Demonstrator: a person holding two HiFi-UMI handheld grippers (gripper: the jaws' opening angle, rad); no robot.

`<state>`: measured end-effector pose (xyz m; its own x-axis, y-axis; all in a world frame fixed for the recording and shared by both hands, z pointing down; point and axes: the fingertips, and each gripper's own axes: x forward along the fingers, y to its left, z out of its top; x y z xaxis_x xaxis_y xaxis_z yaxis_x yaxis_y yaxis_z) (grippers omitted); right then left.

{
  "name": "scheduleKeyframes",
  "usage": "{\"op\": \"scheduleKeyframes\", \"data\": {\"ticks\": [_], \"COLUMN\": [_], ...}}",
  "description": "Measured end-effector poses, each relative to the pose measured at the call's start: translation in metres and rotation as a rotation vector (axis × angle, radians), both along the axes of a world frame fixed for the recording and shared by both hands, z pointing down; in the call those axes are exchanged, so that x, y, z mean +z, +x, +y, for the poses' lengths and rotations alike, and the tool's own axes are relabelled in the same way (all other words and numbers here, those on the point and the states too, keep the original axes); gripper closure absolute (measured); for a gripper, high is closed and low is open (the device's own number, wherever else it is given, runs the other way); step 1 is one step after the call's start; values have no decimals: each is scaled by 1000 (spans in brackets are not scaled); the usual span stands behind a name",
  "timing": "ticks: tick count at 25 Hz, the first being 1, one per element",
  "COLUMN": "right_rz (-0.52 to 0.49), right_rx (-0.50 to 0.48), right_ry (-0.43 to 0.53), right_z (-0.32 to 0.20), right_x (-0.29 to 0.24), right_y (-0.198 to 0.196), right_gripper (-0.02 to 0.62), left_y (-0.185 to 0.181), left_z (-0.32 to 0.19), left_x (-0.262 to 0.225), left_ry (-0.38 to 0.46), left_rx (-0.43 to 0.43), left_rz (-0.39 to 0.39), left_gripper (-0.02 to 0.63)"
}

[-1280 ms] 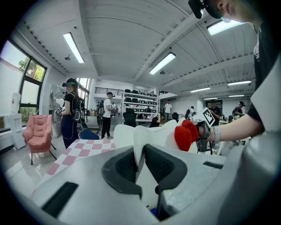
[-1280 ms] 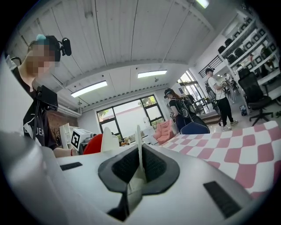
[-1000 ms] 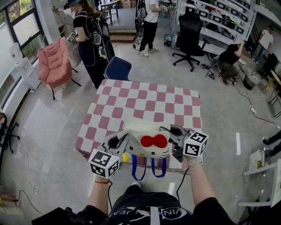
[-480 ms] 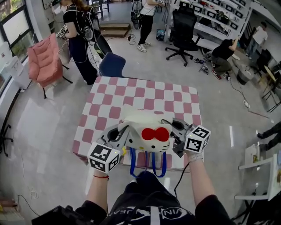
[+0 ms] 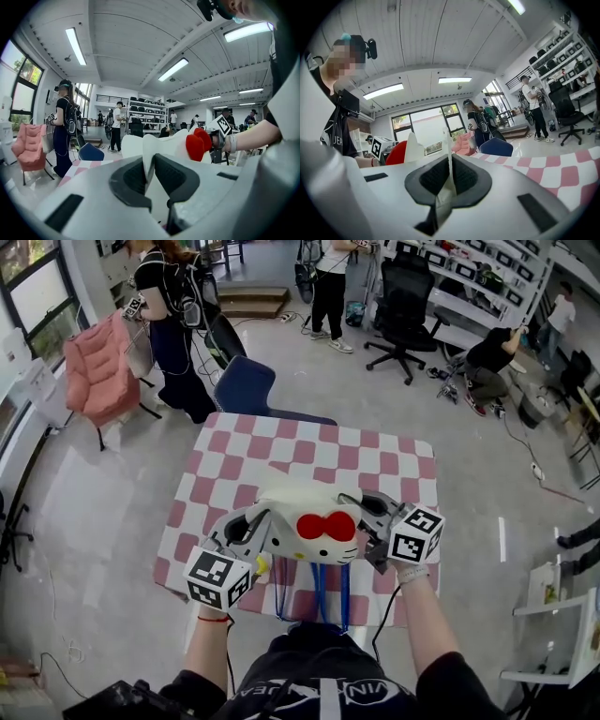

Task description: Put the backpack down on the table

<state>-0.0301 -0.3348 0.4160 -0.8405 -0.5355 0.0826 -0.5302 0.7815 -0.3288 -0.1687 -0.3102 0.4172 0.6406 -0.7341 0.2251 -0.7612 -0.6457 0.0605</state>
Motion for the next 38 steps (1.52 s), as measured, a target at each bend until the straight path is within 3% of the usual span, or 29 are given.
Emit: {"op": "scheduleKeyframes", "data": {"ticks": [11, 19, 38], "right_rz": [0, -8, 34], "right_rx": [-16, -18, -52], "right_ry": [-8, -32, 23], "right_z": [-69, -96, -155], "right_x": [10, 27, 44], "right_y": [13, 20, 12], "right_gripper": [584, 584, 584], "left_y": [14, 21, 16], "left_z": [-62, -88, -141], "left_x": [11, 24, 44], "left_ry": [-18, -41, -49], "left_rx": [-25, -37, -80], "left_rz": [-10, -33, -33], "left_gripper": [565, 565, 565]}}
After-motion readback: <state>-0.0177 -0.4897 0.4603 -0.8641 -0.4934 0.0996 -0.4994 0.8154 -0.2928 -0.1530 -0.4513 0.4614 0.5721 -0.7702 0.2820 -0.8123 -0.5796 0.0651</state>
